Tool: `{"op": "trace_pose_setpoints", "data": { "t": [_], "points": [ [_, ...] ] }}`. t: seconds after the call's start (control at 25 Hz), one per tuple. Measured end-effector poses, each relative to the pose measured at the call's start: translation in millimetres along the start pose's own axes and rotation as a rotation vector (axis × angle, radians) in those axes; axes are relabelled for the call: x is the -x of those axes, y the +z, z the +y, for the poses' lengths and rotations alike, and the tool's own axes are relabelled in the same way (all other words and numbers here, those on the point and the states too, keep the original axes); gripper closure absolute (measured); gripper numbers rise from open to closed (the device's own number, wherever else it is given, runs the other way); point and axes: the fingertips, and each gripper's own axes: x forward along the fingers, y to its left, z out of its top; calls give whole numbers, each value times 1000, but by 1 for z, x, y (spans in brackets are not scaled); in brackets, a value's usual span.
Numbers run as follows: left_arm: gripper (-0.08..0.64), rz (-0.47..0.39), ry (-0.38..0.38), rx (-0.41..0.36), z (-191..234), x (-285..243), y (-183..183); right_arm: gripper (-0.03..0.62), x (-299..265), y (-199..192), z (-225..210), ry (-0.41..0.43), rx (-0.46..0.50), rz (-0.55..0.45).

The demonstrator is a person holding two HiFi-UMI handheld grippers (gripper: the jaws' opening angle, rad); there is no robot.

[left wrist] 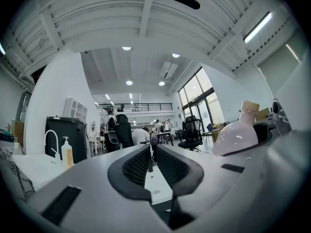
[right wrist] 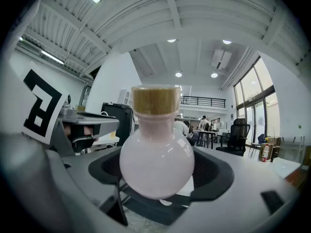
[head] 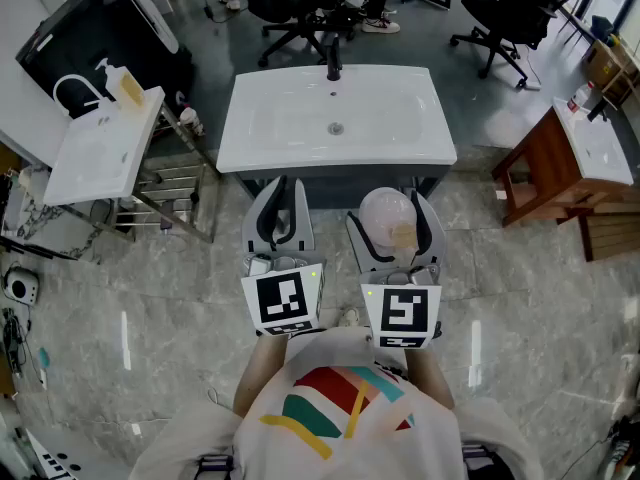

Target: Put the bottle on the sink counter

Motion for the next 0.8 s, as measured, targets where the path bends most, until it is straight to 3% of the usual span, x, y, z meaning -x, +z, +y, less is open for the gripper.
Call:
{"op": "trace_pose_setpoints", "data": {
  "t": [0.8],
  "points": [
    [540,10,23,-8,7,-9,-7,201,-7,-3,-13,-2,-23,-34]
  ]
}}
